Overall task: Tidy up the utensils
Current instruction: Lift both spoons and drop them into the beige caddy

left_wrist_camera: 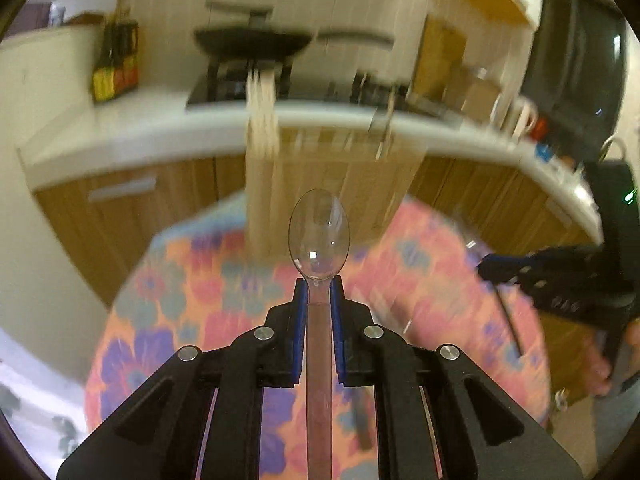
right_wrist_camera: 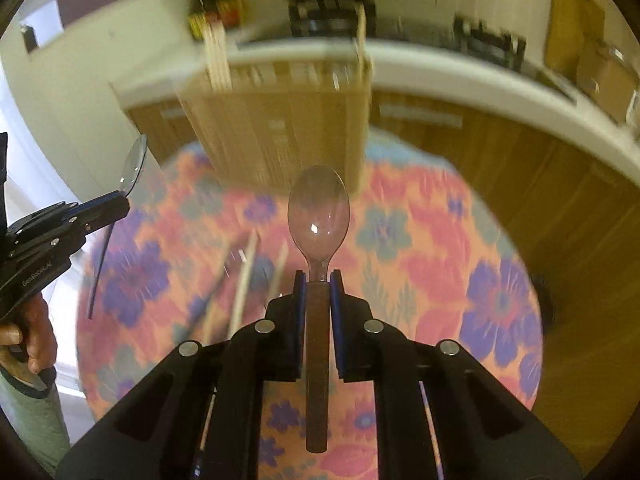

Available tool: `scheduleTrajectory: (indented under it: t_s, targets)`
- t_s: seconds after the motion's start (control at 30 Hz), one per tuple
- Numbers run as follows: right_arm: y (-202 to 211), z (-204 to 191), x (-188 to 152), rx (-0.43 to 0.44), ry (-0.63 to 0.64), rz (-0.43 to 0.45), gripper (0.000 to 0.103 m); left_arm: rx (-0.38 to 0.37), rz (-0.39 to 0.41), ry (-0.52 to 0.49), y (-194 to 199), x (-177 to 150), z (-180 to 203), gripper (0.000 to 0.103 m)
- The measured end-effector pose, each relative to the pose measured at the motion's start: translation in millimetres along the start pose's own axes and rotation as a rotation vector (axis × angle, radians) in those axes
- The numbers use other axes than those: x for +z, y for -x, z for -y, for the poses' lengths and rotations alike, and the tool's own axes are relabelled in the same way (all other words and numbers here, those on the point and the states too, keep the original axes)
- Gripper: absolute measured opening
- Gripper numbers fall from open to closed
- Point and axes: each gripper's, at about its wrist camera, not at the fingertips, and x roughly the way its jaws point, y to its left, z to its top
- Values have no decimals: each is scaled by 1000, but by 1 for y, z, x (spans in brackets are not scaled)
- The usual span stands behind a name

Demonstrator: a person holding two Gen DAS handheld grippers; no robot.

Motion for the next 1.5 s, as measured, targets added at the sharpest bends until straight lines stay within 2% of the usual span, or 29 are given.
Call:
scheduleTrajectory:
  t_s: [0.07,0.23,0.43,0.57,0.67,0.8,1.1,1.17,1.23,1.27,1.33,1.4,1.43,1.47,1.5]
  targets:
    - [12,-3,17,13,9,52,9,-32,61,-11,11,20,5,10]
    - [34,-5,61,40,20,174,9,-53,175,-25,20,67,8,10]
    - [50,0,114,77,-11,361,9,-123,304,33,8,110,-4,10]
    - [49,-1,142,54,-5,497,9,-114,371,55,-8,127,-9,10]
    - [37,3,157,33,-28,542,9,-72,438,49,-21,135,-11,10]
    - [12,12,164,-2,-69,572,9,-22,504,66,-41,138,-20,10]
    - [-34,28,153,-29,-117,573,10,26,542,94,-71,122,-31,11]
    - [-37,29,148,-2,-113,550,10,34,537,87,-73,116,-32,17]
    - [-35,32,142,18,-129,545,15,14,516,92,-72,110,-34,20]
    - [-32,34,136,26,-142,550,23,10,511,95,-71,107,-34,20]
    - [-27,37,127,36,-152,544,25,3,489,97,-66,102,-36,20]
    - [-21,40,116,57,-170,525,25,-3,476,102,-56,94,-36,32]
    - [-18,41,111,64,-179,512,25,-6,469,105,-50,91,-36,43]
    - [-14,40,103,68,-181,489,25,-13,466,107,-43,86,-36,47]
    - [-11,39,97,65,-174,467,25,-26,450,106,-36,80,-35,47]
